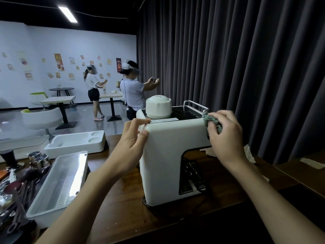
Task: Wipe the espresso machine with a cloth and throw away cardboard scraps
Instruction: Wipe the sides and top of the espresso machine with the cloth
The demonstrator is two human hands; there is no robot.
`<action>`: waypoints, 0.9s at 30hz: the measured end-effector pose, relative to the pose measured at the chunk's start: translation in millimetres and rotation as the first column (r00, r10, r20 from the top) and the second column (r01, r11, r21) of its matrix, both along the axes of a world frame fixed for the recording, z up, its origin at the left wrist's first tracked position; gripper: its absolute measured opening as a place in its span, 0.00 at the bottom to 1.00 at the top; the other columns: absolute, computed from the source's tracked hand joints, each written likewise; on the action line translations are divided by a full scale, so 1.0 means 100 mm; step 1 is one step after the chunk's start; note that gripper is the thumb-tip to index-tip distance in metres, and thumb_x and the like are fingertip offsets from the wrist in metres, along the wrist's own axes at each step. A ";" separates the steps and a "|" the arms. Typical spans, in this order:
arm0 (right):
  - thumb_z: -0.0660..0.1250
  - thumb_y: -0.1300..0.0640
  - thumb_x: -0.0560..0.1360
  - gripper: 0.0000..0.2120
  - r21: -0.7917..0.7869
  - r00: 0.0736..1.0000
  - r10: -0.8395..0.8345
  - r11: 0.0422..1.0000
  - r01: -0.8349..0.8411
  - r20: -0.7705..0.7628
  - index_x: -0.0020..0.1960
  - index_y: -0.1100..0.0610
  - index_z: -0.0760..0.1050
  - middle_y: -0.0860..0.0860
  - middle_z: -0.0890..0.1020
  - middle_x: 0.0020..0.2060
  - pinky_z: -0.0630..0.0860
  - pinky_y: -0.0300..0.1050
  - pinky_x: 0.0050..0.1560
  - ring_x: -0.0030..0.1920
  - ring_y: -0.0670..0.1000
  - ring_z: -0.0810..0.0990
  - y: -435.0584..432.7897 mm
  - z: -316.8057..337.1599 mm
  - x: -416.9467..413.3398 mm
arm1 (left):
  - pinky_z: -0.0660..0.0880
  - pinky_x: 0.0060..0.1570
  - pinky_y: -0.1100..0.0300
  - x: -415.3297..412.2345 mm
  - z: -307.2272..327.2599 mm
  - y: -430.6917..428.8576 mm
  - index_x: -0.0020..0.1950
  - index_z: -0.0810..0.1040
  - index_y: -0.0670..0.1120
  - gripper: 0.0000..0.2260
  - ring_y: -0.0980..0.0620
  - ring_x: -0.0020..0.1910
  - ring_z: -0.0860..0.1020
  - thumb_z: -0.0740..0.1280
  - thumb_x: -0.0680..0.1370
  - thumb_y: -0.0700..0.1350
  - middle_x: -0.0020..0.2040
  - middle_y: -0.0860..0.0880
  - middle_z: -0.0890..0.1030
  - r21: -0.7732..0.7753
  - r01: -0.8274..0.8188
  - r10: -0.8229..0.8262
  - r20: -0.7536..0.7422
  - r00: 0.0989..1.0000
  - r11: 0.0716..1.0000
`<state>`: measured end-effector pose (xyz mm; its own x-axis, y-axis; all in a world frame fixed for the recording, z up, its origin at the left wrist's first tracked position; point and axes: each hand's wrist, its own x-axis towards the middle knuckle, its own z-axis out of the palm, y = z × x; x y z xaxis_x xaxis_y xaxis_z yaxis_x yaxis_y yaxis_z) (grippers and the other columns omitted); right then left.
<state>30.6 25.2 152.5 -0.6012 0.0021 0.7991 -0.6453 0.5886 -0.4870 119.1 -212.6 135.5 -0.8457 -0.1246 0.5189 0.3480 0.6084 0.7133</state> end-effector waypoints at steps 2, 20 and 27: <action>0.65 0.63 0.77 0.12 0.001 1.000 0.004 1.000 -0.004 0.025 0.59 0.62 0.79 0.52 0.76 0.55 0.65 0.28 0.52 0.53 0.45 0.74 0.05 0.06 -0.01 | 0.71 0.64 0.49 -0.03 0.11 0.02 0.58 0.69 0.62 0.05 0.62 0.61 0.70 0.58 0.83 0.55 0.66 0.58 0.64 -0.086 -0.065 0.062 -0.034 0.997 0.994; 0.61 0.41 0.78 0.16 0.312 0.935 0.274 0.889 -0.336 0.225 0.62 0.44 0.72 0.41 0.70 0.51 0.57 0.45 0.58 0.57 0.45 0.61 -0.07 0.49 -0.28 | 0.73 0.52 0.63 -0.54 0.58 0.12 0.63 0.71 0.54 0.20 0.55 0.56 0.79 0.74 0.76 0.46 0.58 0.53 0.79 -0.031 -0.155 0.152 -0.101 0.983 0.987; 0.61 0.33 0.68 0.26 0.252 0.880 0.426 0.846 -0.469 0.209 0.59 0.46 0.78 0.44 0.73 0.61 0.64 0.55 0.68 0.64 0.45 0.69 -0.07 0.42 -0.51 | 0.72 0.61 0.58 -0.60 0.63 0.10 0.63 0.72 0.50 0.22 0.52 0.60 0.76 0.77 0.73 0.47 0.61 0.52 0.78 -0.057 -0.210 0.202 -0.127 0.971 0.976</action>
<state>-20.8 18.5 194.7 -0.5857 -0.5097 0.6302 -0.8105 0.3793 -0.4464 59.1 -202.9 198.5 -0.7366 -0.2492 0.6288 0.2906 0.7228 0.6270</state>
